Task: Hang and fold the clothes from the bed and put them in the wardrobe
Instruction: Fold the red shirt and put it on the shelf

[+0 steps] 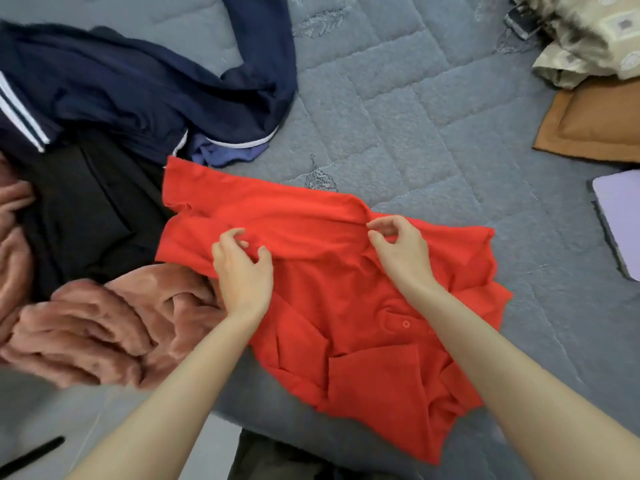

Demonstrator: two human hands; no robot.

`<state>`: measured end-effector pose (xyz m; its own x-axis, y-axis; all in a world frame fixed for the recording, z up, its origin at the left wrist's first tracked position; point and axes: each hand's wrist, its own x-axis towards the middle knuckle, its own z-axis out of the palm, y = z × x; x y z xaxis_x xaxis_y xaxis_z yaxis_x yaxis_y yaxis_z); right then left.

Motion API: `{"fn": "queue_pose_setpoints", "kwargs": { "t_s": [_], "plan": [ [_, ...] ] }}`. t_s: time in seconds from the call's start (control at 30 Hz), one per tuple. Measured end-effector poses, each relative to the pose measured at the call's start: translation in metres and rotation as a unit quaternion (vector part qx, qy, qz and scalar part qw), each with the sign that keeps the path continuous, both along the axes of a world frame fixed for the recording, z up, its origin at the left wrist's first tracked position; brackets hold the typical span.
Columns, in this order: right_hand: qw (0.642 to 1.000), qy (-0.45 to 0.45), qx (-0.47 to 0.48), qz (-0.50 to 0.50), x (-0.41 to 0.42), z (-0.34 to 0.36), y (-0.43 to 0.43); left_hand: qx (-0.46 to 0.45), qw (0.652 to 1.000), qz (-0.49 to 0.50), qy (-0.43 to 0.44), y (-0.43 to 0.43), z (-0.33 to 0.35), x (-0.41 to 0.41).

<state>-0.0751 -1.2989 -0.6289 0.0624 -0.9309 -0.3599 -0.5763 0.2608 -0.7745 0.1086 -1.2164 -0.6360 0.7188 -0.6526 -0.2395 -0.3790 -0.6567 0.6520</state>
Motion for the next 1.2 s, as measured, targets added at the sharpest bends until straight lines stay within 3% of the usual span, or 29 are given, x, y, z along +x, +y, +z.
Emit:
{"fn": "queue_pose_setpoints", "kwargs": {
  "t_s": [0.13, 0.33, 0.53, 0.77, 0.83, 0.93, 1.1, 1.2],
  "plan": [
    [0.995, -0.02, -0.017, 0.099, 0.055, 0.004, -0.001, 0.095, 0.989, 0.102, -0.051, 0.008, 0.005, 0.035],
    [0.985, -0.022, -0.043, 0.165, 0.131, -0.008, -0.001, 0.092, 0.977, 0.193, -0.002, 0.013, -0.011, 0.089],
    [0.967, 0.018, -0.067, 0.244, 0.207, -0.029, -0.024, 0.076, 0.995, 0.064, 0.017, 0.038, -0.022, 0.126],
    [0.95, 0.077, 0.064, 0.295, 0.27, -0.055, -0.042, -0.009, 0.995, -0.012, 0.104, 0.051, -0.021, 0.136],
    [0.944, 0.103, 0.043, 0.309, 0.272, -0.056, -0.038, -0.04, 0.991, -0.021, 0.129, 0.053, -0.02, 0.137],
    [0.969, 0.072, -0.026, 0.236, 0.26, -0.046, -0.029, -0.108, 0.982, 0.017, 0.152, 0.055, -0.014, 0.136],
    [0.994, -0.105, 0.001, 0.034, 0.226, -0.005, -0.033, -0.185, 0.975, 0.05, 0.112, 0.07, 0.012, 0.126],
    [0.99, -0.101, -0.081, 0.057, 0.206, 0.023, -0.04, -0.215, 0.97, 0.07, 0.089, 0.082, 0.037, 0.12]
  ]
}}
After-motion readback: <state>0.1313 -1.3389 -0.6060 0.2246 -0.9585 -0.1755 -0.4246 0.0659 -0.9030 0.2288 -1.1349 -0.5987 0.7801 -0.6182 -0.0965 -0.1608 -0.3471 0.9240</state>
